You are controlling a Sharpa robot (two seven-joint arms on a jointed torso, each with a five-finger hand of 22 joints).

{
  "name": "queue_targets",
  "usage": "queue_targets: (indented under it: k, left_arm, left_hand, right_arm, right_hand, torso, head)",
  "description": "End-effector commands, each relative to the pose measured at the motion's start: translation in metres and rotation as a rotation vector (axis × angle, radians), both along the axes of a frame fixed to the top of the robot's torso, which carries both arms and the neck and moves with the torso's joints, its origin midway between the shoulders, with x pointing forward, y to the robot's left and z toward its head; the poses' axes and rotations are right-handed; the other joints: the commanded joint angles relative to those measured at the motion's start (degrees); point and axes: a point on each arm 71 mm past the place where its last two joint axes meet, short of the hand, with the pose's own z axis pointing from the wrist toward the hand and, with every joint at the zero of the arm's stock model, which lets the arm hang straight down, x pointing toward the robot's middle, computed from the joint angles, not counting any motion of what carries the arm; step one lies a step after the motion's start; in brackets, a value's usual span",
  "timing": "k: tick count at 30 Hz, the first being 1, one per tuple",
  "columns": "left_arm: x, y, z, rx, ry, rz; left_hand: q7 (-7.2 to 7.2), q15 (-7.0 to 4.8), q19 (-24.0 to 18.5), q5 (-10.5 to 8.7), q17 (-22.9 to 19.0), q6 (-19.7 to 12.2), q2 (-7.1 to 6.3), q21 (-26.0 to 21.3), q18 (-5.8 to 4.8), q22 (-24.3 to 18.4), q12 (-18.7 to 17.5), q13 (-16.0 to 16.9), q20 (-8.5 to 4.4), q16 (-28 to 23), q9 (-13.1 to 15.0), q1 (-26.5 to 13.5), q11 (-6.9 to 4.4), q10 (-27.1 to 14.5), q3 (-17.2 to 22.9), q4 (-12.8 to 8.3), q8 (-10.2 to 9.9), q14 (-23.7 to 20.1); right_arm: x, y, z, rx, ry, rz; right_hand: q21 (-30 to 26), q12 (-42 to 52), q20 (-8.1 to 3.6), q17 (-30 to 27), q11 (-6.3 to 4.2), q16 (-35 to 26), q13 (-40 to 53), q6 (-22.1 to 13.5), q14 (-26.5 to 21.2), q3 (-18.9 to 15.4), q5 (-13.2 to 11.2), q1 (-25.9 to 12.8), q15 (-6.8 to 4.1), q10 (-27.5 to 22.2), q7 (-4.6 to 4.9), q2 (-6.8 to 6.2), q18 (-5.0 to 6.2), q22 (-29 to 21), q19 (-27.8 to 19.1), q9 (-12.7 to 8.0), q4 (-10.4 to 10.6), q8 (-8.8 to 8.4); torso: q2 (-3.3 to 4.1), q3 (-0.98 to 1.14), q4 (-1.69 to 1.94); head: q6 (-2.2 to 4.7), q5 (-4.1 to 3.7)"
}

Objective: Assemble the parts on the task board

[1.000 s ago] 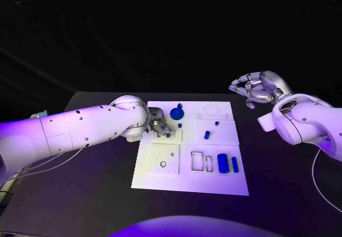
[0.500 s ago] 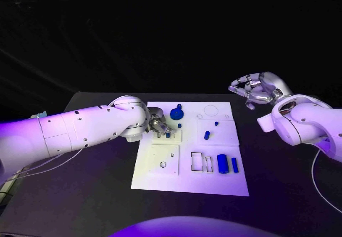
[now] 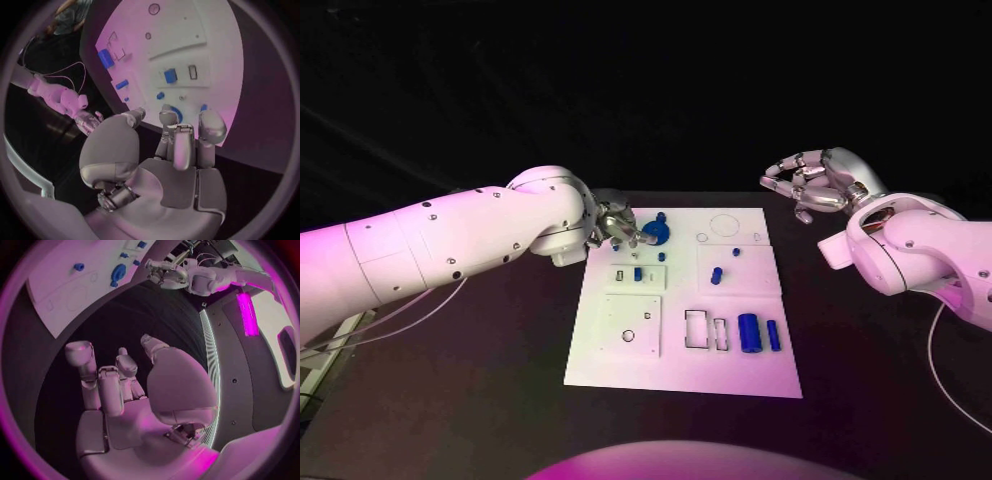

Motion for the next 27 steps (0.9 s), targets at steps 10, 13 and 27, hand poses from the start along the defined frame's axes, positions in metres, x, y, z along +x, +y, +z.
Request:
queue_targets:
  k: [10,13,27]
  left_arm:
    - [0.036,0.037,0.020,0.102,-0.021,0.066]
    - [0.040,0.039,0.018,0.108,-0.007,0.072]
    - [0.058,0.042,-0.006,0.162,0.059,0.093]
  left_hand:
    - [1.74,1.60,-0.44,0.33,6.26,-2.01,0.17,-0.60,-0.30,-0.89,-1.18,-2.22,1.53,-0.51,-4.04,3.08,1.69,-1.46,-1.46,-0.03,-4.78,3.58]
    - [1.73,1.64,-0.44,0.31,6.28,-1.74,0.20,-0.60,-0.29,-0.89,-1.18,-2.23,1.60,-0.50,-4.22,2.96,1.72,-1.48,-1.70,0.05,-4.82,3.58]
    - [1.63,1.64,-0.50,0.31,6.25,-1.28,0.45,-0.66,-0.25,-0.99,-1.22,-2.33,1.66,-0.51,-4.45,2.85,1.66,-1.57,-1.93,0.07,-4.81,3.57]
  right_arm:
    - [0.001,0.002,-0.001,-0.003,-0.003,0.008]
    - [0.001,0.002,-0.001,-0.003,-0.003,0.008]
    - [0.002,0.002,-0.001,-0.003,-0.006,0.008]
  right_hand:
    - [-0.09,0.41,-0.13,3.11,0.01,-0.18,0.05,-0.49,2.31,-0.21,0.47,-0.03,-0.53,-0.05,-0.06,0.29,0.97,0.08,0.06,0.09,0.60,0.49]
    - [-0.05,0.44,-0.14,3.13,0.00,-0.18,0.06,-0.52,2.32,-0.25,0.62,0.07,-0.53,-0.03,-0.06,0.33,0.96,0.13,0.10,0.09,0.64,0.55]
    - [-0.16,0.39,-0.14,3.07,0.00,-0.20,-0.05,-0.56,2.30,-0.28,0.76,0.18,-0.54,-0.12,-0.06,0.37,0.98,0.06,0.05,0.09,0.68,0.60]
  torso:
    - [0.04,-0.02,0.11]
    - [0.12,-0.10,0.09]
    - [0.14,-0.14,0.04]
  head:
    - [0.62,-0.12]
    - [0.73,-0.04]
    - [0.61,0.33]
